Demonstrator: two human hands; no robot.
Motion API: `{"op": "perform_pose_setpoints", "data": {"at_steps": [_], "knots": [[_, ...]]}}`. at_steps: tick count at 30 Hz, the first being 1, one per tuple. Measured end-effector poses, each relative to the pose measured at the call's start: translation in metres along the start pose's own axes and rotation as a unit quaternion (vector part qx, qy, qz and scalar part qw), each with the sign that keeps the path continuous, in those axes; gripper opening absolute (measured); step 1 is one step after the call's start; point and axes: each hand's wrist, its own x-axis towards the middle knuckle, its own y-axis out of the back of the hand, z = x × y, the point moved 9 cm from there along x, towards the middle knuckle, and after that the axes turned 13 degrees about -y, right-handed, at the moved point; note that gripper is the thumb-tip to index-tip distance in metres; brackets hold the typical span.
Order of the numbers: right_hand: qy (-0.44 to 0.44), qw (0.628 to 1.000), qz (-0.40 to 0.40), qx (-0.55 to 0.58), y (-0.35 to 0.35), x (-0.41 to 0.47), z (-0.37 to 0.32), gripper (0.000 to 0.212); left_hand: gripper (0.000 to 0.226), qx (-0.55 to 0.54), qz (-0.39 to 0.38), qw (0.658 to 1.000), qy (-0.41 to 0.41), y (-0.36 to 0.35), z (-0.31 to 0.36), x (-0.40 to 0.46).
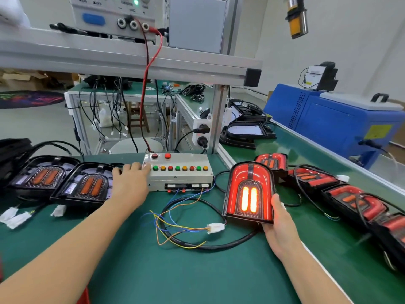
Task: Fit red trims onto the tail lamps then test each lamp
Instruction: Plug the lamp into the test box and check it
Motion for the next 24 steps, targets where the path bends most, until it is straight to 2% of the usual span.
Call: {"op": "perform_pose_setpoints", "data": {"at_steps": [8, 16, 20, 22, 24], "knots": [[0.011, 1.000, -0.014, -0.025, 0.002, 0.005, 0.002, 0.030, 0.060, -0.016, 0.036, 0.999, 0.026, 0.001, 0.004, -0.008], [0.022, 0.999, -0.030, -0.040, 0.000, 0.008, 0.002, 0.031, 0.063, -0.047, 0.006, 0.998, 0.046, 0.008, 0.008, -0.004], [0.027, 0.998, -0.040, -0.046, -0.001, 0.009, 0.002, 0.031, 0.063, -0.107, 0.026, 0.994, -0.009, 0.023, 0.050, 0.007], [0.025, 0.998, -0.044, -0.046, -0.001, 0.009, 0.002, 0.031, 0.056, -0.143, 0.012, 0.989, -0.032, 0.025, 0.074, 0.015], [0.024, 0.998, -0.043, -0.044, 0.001, 0.009, 0.003, 0.031, 0.059, -0.181, -0.020, 0.983, -0.037, 0.021, 0.093, 0.022]]}}
